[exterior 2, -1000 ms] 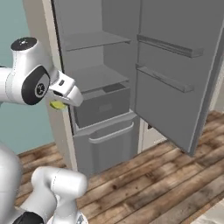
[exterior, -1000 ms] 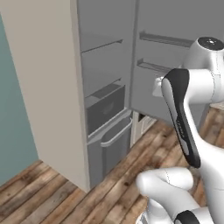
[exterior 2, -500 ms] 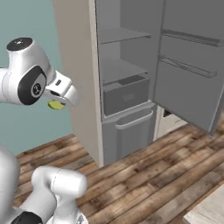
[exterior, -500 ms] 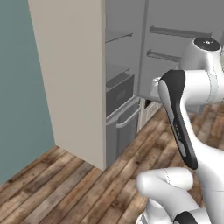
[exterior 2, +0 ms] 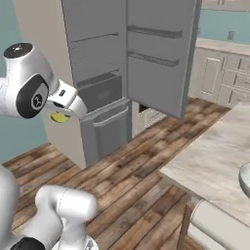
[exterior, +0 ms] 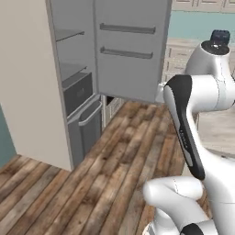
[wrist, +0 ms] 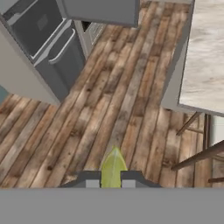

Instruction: There is a bowl on the dining counter. Grab a lemon wedge from the fridge and place it in the bowl. Then get the liquor bottle and glass cup from the cabinet and place them next to the bowl.

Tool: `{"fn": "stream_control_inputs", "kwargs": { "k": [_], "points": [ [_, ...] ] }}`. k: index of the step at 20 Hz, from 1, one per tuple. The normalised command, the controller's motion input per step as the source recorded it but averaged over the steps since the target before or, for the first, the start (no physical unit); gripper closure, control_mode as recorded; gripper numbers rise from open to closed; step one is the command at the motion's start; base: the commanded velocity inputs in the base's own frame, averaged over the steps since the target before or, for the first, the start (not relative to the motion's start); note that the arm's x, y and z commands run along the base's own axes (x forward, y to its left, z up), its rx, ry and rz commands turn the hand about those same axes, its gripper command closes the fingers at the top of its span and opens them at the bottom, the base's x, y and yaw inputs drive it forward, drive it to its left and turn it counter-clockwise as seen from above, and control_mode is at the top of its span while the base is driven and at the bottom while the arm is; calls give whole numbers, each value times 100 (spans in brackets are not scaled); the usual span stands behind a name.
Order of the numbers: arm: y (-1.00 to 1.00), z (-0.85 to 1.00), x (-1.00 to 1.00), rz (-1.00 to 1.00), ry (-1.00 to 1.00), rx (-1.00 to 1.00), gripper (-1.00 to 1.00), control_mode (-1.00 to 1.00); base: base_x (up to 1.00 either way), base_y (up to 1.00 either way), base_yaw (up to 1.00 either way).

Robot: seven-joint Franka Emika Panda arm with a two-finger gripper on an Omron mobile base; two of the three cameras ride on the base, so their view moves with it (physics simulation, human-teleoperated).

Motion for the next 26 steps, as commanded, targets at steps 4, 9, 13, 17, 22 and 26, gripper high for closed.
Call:
{"fn": "stream_control_inputs", "kwargs": {
  "k": [4,9,13,17,22,26],
  "points": [
    [0,0,0,0,0,0,100,100,-11,-94,-39],
    [0,0,0,0,0,0,100,100,0,-100,-28],
    [0,0,0,0,0,0,100,100,0,-100,-26],
    [0,0,0,0,0,0,100,100,0,-98,-29],
    [0,0,0,0,0,0,100,100,28,-25,-42],
    [0,0,0,0,0,0,100,100,51,6,-38]
  ]
}}
